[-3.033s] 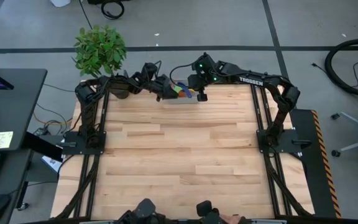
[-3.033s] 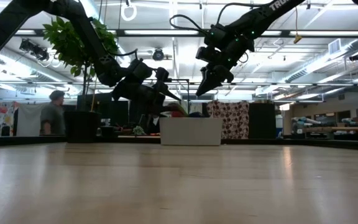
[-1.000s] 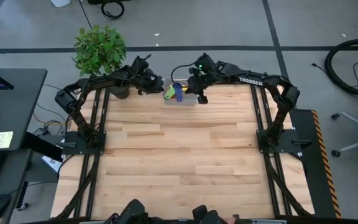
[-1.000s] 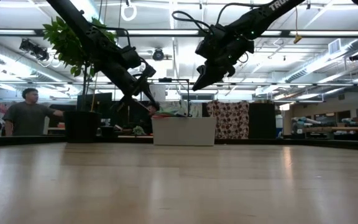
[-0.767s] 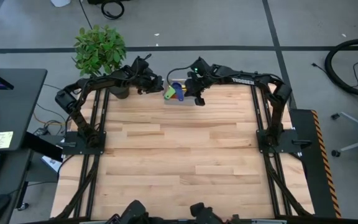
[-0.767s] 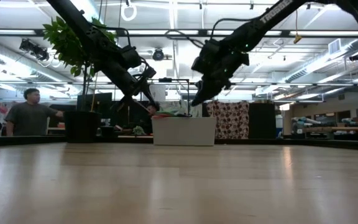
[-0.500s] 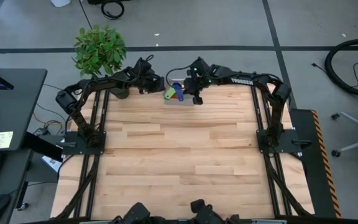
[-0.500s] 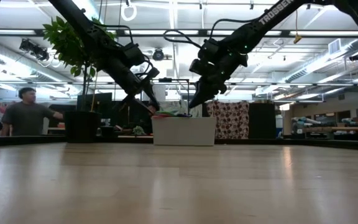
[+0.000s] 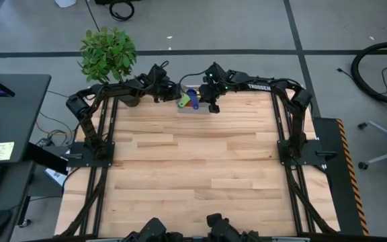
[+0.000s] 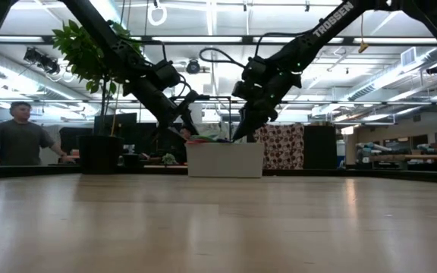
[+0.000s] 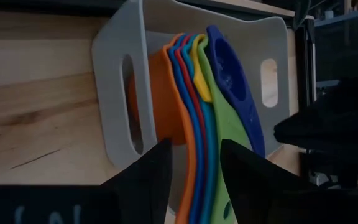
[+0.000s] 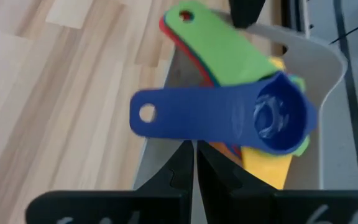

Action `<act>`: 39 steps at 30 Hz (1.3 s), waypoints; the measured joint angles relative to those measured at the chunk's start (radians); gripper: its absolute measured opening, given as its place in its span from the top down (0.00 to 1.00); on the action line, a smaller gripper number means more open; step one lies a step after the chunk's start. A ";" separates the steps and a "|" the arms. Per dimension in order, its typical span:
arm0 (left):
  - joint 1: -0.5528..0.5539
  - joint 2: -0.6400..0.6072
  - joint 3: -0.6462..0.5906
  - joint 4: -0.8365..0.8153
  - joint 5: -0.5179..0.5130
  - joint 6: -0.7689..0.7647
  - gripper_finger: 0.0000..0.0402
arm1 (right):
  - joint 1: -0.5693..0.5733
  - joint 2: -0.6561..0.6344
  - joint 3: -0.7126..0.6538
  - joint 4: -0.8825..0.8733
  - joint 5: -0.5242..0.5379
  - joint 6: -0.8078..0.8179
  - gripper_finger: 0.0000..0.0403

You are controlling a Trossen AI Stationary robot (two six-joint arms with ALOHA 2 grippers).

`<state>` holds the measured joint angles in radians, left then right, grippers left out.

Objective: Nest measuring cups in basket
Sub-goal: Adjust the stacked measuring cups in the gray bin

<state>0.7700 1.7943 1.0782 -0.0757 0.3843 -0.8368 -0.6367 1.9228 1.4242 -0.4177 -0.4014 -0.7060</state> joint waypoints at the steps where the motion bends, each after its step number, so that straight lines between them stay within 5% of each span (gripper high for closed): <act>1: 0.000 0.000 0.000 0.001 -0.001 -0.009 0.65 | -0.002 0.006 0.000 -0.002 0.000 0.000 0.94; 15: -0.010 0.014 0.017 -0.004 0.026 -0.086 0.65 | -0.012 0.050 -0.002 0.002 -0.040 0.000 0.95; 27: -0.078 0.220 0.262 -0.034 0.119 -0.061 0.65 | 0.018 0.060 -0.003 0.021 -0.059 0.000 0.95; 39: -0.059 0.249 0.442 -0.343 0.098 0.124 0.65 | 0.016 0.057 -0.001 0.022 -0.038 0.000 0.95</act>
<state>0.7107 2.0436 1.5203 -0.4185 0.4826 -0.7129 -0.6205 1.9797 1.4231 -0.3960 -0.4393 -0.7061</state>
